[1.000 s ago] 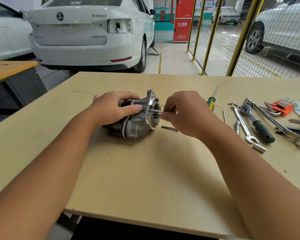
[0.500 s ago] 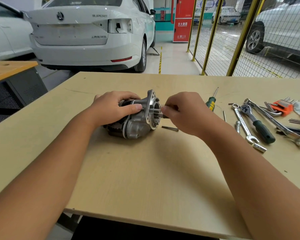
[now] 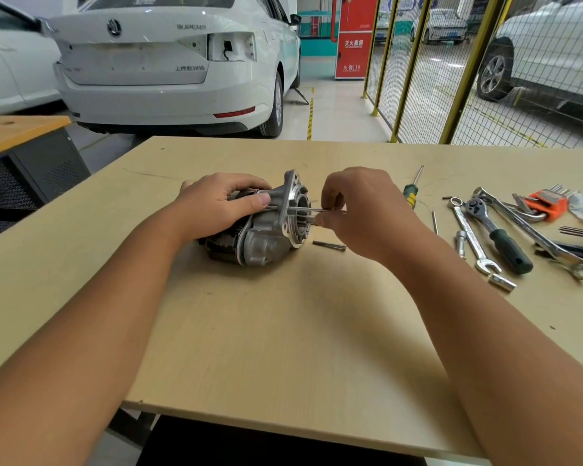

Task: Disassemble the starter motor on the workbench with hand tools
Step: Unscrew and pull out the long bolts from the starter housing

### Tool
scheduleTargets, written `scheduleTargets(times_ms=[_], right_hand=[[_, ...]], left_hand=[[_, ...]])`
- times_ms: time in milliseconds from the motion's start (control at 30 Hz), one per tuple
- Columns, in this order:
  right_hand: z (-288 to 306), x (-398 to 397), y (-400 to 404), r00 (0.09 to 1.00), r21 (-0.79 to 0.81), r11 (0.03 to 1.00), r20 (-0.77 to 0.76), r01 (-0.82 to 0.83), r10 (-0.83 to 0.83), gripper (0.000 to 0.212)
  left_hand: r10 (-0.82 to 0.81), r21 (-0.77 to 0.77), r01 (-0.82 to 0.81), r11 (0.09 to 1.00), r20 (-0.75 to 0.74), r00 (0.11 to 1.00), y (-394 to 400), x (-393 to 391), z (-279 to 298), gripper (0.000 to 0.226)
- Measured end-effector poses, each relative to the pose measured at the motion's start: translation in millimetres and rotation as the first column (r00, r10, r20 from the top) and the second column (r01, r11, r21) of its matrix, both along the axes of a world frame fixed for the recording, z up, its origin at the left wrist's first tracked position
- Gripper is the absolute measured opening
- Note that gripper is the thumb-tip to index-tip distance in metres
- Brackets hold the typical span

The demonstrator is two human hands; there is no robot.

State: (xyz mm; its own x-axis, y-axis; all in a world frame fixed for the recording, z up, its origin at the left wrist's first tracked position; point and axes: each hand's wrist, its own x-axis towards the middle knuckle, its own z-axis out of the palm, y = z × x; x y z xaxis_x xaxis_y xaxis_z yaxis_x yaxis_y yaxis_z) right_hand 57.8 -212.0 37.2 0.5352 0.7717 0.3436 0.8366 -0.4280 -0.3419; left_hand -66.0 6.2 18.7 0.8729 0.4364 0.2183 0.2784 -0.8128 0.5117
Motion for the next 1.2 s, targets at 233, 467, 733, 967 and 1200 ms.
scheduleTargets(times_ms=[233, 467, 733, 967, 1200], right_hand=[[-4, 3, 2, 0.996, 0.015, 0.998, -0.071, -0.055, 0.056, 0.021], [-3, 3, 3, 1.0, -0.035, 0.999, 0.015, -0.009, 0.009, 0.02], [-3, 3, 0, 1.0, -0.005, 1.0, -0.015, -0.025, 0.025, 0.019], [-8, 8, 3, 0.995, 0.062, 0.997, -0.089, -0.046, 0.052, 0.013], [-12, 10, 5, 0.989, 0.114, 0.991, -0.125, -0.069, 0.084, 0.012]], left_hand=[[0.003, -0.013, -0.003, 1.0, 0.002, 1.0, -1, 0, 1, 0.044], [-0.012, -0.017, 0.012, 1.0, -0.002, 1.0, -1, -1, 2, 0.061], [-0.006, 0.003, 0.006, 1.0, 0.001, 1.0, -3, -1, 2, 0.058], [-0.001, -0.004, 0.001, 1.0, 0.008, 1.0, -2, -1, 1, 0.05], [-0.01, 0.004, 0.01, 1.0, 0.004, 1.0, -2, 0, 2, 0.062]])
